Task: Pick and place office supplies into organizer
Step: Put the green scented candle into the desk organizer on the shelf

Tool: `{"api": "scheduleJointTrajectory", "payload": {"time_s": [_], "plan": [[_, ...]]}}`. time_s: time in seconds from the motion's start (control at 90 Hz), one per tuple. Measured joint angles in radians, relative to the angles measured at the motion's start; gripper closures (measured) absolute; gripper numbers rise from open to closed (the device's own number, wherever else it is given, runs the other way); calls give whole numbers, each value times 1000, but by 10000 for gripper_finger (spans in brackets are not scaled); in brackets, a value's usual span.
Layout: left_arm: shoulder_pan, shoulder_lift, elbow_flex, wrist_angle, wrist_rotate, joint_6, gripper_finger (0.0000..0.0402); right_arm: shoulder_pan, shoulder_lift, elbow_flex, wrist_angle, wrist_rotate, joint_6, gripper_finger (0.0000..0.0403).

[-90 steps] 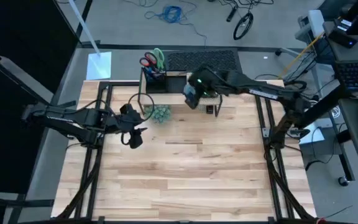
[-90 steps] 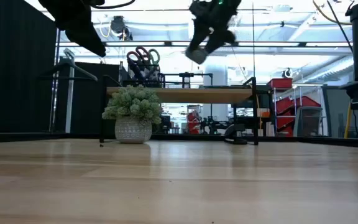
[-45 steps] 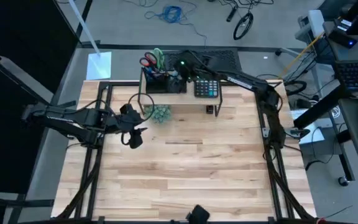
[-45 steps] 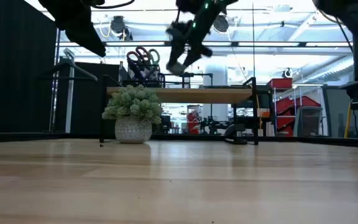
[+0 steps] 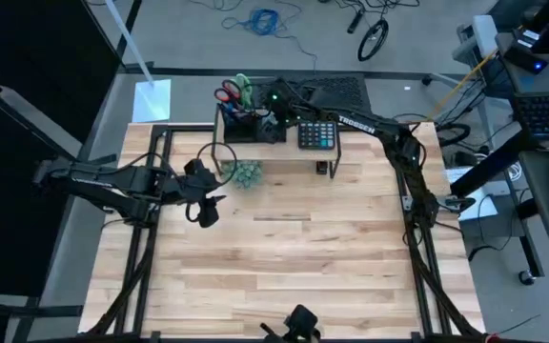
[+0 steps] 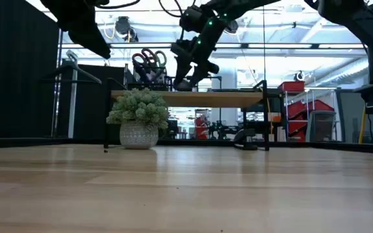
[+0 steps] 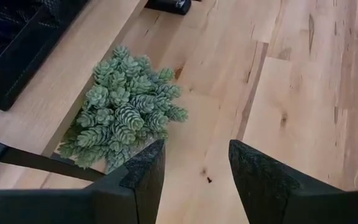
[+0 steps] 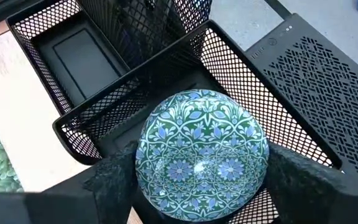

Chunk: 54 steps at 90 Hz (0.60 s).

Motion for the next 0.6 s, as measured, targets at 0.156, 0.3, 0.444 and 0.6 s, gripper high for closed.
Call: {"api": "scheduleJointTrajectory", "payload": {"time_s": [0.156, 0.3, 0.444, 0.6], "plan": [[0, 0, 0, 0, 0, 8, 235, 0, 0, 0, -7, 0, 6, 111], [0, 0, 0, 0, 0, 8, 235, 0, 0, 0, -12, 0, 7, 110], [0, 0, 0, 0, 0, 8, 235, 0, 0, 0, -13, 1, 7, 109], [0, 0, 0, 0, 0, 8, 235, 0, 1, 0, -11, 1, 7, 108]]}}
